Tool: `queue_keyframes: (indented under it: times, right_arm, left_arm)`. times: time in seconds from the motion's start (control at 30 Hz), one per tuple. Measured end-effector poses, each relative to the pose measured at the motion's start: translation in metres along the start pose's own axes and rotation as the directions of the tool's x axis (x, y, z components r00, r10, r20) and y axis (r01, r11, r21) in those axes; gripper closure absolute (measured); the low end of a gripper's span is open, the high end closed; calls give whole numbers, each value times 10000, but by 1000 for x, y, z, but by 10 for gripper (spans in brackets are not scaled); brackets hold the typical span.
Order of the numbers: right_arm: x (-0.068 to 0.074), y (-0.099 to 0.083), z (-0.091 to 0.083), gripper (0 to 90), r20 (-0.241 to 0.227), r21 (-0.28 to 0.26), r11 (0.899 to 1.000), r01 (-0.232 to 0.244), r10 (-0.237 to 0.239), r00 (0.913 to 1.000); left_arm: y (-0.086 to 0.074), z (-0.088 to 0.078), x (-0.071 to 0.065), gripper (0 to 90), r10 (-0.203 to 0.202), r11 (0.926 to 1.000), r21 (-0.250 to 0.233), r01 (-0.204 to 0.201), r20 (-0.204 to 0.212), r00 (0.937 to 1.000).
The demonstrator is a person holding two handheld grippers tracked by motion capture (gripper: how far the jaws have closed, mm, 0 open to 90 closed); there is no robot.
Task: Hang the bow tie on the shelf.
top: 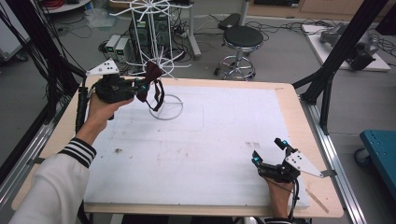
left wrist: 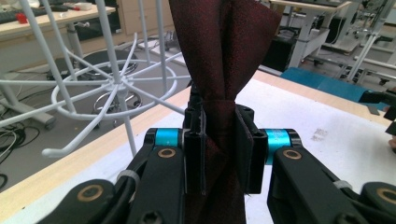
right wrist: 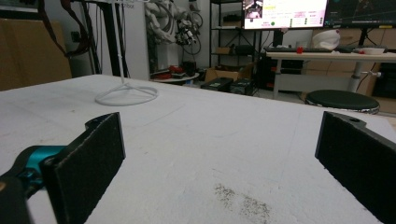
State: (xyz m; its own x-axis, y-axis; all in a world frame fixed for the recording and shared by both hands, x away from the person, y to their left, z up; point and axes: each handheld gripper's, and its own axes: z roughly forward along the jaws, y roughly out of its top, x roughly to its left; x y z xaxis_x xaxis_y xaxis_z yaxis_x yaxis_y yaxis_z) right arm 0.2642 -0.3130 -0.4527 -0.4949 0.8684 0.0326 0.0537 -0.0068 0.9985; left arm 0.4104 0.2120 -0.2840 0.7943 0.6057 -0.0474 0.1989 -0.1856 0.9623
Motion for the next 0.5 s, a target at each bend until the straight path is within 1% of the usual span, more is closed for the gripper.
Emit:
queue_keyframes:
  times: [0.07, 0.17, 0.3, 0.43, 0.5]
  right_arm:
    - [0, 0, 0, 7, 1, 1, 10000, -5, 5, 10000]
    - [0, 0, 0, 8, 5, -3, 10000, 13, -13, 10000]
    - [0, 0, 0, 7, 0, 6, 10000, 16, -16, 10000]
    - [0, 0, 0, 8, -2, 8, 10000, 19, -19, 10000]
    - [0, 0, 0, 7, 6, 4, 10000, 46, -46, 10000]
  left_arm:
    - [-2, 1, 2, 755, -129, 9999, 11, 129, 16, 9999]
    - [-6, 1, 6, 755, -407, 9991, -131, 408, 61, 9992]
    - [-11, 1, 8, 755, -475, 9988, -133, 476, 43, 9989]
    - [-9, -1, 7, 755, -375, 9990, -222, 377, 81, 9993]
    - [-10, -1, 8, 755, -454, 9988, -175, 455, 106, 9989]
